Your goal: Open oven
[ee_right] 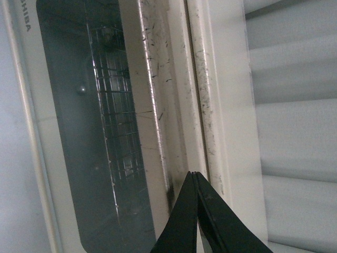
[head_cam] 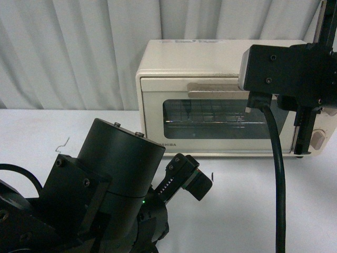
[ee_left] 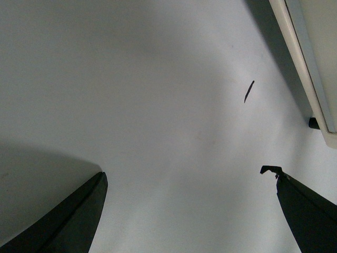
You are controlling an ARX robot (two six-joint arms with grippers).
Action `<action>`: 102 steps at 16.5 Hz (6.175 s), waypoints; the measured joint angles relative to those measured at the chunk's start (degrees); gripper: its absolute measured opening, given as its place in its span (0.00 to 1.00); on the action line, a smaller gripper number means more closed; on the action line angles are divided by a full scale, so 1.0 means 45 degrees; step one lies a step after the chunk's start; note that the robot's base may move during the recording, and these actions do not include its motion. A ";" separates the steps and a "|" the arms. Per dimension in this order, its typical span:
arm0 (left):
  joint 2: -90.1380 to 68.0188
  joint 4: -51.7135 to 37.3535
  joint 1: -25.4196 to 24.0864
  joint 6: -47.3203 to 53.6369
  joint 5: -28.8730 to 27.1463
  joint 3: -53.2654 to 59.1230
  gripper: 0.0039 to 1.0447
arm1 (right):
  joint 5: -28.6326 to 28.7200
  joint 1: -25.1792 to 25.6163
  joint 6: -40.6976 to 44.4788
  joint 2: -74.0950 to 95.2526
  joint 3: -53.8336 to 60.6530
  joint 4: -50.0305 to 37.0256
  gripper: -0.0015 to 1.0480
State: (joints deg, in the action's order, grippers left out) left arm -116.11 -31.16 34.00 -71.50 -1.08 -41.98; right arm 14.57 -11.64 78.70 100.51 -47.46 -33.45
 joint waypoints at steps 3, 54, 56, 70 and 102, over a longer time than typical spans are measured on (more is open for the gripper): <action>0.0000 0.0000 0.0000 0.0000 0.0000 0.0000 0.94 | -0.0005 0.0000 -0.0277 0.0092 0.0000 -0.0010 0.02; 0.0000 0.0019 0.0000 0.0092 -0.0005 0.0000 0.94 | 0.1530 0.0185 -0.3808 -0.4405 -0.0981 0.8767 0.93; 0.0000 0.0019 0.0000 0.0092 -0.0010 0.0000 0.94 | 0.1525 0.0180 -0.3818 -0.4405 -0.0981 0.8743 0.94; 0.0000 0.0024 0.0000 0.0097 -0.0005 0.0000 0.94 | -0.3259 0.2589 -1.7286 -1.2910 0.9709 -0.1020 0.02; 0.0000 0.0044 0.0000 0.0102 -0.0049 -0.0005 0.94 | -0.3245 0.2589 -1.7296 -2.2304 1.0409 0.7485 0.22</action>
State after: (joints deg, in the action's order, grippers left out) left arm -116.11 -30.96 34.00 -71.05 -1.30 -42.00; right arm -0.03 0.01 0.86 0.14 -0.62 0.23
